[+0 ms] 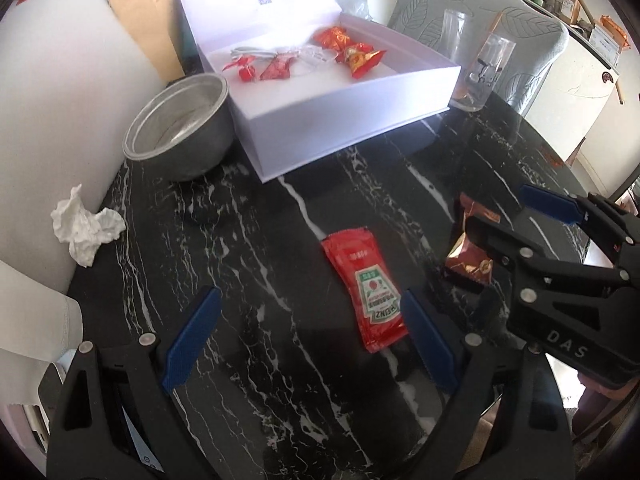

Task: Organize objects
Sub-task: 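Grasp the red ketchup sachet with the left gripper while the right gripper grasps the chocolate packet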

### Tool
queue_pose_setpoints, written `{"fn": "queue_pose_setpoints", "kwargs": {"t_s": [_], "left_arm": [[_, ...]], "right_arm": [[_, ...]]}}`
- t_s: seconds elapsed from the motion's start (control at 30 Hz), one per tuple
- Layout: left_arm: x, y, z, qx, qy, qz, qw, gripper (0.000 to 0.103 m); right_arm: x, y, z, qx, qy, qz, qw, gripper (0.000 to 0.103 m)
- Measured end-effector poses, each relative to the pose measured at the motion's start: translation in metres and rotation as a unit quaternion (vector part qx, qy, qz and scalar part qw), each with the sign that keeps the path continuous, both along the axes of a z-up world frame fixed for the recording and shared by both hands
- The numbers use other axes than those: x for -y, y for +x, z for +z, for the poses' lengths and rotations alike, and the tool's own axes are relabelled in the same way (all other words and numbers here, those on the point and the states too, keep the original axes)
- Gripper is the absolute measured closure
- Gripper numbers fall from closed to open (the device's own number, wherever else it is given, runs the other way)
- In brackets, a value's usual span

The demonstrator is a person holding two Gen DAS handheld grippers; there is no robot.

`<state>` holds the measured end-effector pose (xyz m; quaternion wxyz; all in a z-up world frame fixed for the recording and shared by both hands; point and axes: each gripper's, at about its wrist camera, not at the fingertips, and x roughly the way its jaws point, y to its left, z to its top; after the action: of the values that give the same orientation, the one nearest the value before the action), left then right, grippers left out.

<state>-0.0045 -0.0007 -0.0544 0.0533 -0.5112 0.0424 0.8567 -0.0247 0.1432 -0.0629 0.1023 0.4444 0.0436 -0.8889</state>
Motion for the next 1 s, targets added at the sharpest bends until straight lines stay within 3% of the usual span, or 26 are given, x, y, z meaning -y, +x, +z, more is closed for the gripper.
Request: {"fn": "queue_pose_setpoints", "kwargs": {"t_s": [0.5, 0.73, 1.0], "left_arm": [[-0.009, -0.003, -0.016, 0.024, 0.023, -0.019, 0.9993, 0.012], [-0.006, -0.008, -0.019, 0.023, 0.035, -0.01, 0.9991, 0.012], [-0.013, -0.01, -0.018, 0.015, 0.043, -0.017, 0.9988, 0.012]], "right_arm": [[-0.021, 0.005, -0.02, 0.009, 0.009, -0.031, 0.999, 0.035], [-0.031, 0.008, -0.02, -0.008, -0.032, 0.008, 0.999, 0.035], [-0.024, 0.011, -0.022, -0.029, -0.021, 0.048, 0.998, 0.035]]}}
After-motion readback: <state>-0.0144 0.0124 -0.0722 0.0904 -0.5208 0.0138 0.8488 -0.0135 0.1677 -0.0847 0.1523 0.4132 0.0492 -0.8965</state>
